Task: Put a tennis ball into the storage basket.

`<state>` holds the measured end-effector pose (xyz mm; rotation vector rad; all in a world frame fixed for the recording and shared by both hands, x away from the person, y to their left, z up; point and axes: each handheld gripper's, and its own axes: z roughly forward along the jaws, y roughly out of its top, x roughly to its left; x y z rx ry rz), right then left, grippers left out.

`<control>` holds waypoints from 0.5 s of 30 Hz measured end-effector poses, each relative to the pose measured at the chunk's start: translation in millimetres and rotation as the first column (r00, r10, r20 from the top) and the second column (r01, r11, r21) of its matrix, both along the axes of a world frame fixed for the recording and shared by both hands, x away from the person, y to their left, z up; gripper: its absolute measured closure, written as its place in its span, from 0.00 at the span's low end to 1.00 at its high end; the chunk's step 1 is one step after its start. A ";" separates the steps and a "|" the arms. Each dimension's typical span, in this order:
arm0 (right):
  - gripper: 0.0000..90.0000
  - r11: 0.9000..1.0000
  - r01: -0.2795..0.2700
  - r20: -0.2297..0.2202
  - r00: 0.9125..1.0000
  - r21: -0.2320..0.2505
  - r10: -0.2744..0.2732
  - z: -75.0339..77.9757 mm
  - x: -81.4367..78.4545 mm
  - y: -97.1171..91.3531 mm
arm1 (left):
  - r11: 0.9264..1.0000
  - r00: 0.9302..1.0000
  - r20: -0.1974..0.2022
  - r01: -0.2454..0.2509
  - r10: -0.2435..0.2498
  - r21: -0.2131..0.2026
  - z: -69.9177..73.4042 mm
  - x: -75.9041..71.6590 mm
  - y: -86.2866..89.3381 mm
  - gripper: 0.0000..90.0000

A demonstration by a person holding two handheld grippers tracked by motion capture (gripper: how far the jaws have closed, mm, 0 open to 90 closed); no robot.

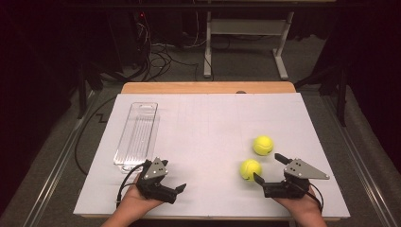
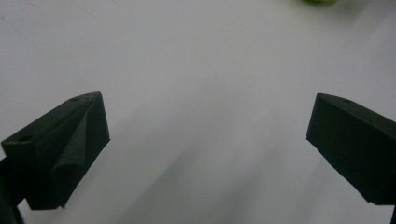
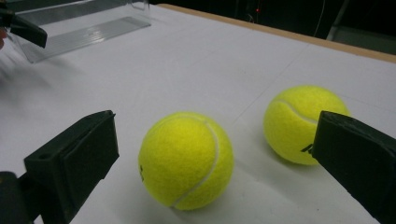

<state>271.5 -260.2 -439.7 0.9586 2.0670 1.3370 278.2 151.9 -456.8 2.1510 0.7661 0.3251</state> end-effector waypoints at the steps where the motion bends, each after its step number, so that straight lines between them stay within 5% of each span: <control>1: 0.01 1.000 -0.002 -0.009 1.000 -0.005 0.002 -0.5 0.3 0.8 | 1.000 1.000 0.001 0.000 0.000 0.000 -0.1 0.0 -0.2 0.00; 15: 0.00 0.998 -0.022 -0.092 0.996 -0.051 0.017 -7.2 5.3 6.5 | 1.000 1.000 0.003 -0.005 0.005 -0.016 0.7 0.4 0.8 0.00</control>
